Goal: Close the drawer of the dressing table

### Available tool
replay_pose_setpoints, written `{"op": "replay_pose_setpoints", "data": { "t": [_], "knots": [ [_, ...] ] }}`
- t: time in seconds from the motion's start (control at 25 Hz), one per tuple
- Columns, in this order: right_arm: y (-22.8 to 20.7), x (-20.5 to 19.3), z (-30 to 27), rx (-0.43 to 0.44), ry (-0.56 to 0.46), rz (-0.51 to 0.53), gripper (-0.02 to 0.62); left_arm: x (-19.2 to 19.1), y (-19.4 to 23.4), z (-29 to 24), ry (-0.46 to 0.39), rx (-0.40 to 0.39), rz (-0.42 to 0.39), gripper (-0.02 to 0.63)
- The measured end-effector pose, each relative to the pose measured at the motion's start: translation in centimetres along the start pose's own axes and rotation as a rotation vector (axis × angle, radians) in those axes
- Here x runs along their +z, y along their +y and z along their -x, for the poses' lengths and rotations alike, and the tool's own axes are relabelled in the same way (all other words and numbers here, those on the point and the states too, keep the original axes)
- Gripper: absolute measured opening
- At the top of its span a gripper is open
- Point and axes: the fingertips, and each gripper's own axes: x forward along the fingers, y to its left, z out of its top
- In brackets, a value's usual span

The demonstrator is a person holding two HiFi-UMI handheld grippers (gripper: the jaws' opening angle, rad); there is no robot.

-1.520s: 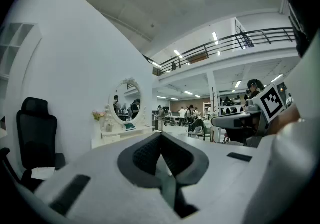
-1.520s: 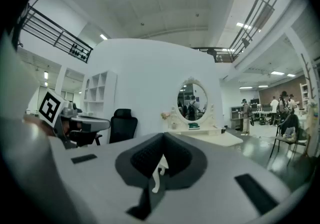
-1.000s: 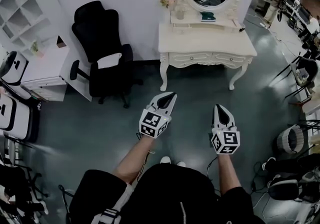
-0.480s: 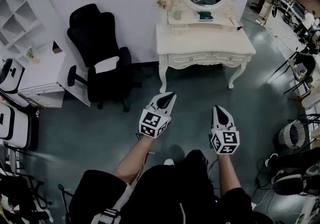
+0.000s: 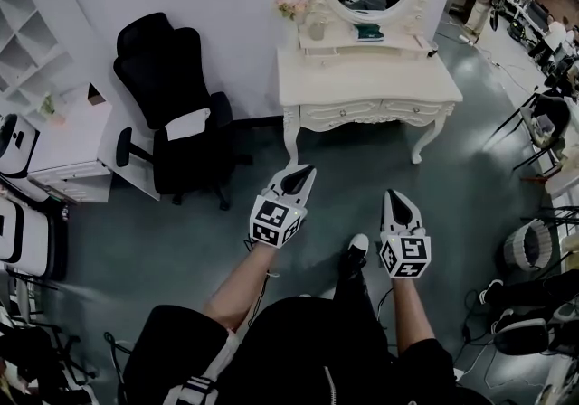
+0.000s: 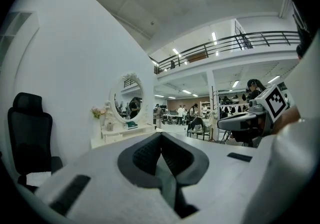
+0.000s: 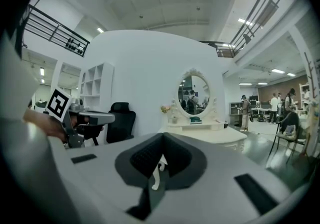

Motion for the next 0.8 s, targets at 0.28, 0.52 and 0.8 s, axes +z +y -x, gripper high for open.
{"op": "replay_pose_setpoints", "data": {
  "t": [0.28, 0.52, 0.8],
  "knots": [
    [-4.3, 0.2, -4.6, 0.008, 0.004, -0.004, 0.002, -0.3, 1.8, -5.4, 0.006, 0.021, 0.008, 0.006],
    [-9.1, 1.1, -10.5, 0.051, 0.002, -0.006, 0.002, 0.1, 3.9, -11.8, 0.018, 0.059, 0.007, 0.006],
    [-16.2, 4.1, -18.6, 0.116, -0.004, 0.020, 0.003, 2.3, 7.1, -21.4, 0.003, 0.125, 0.015, 0.006]
  ]
}}
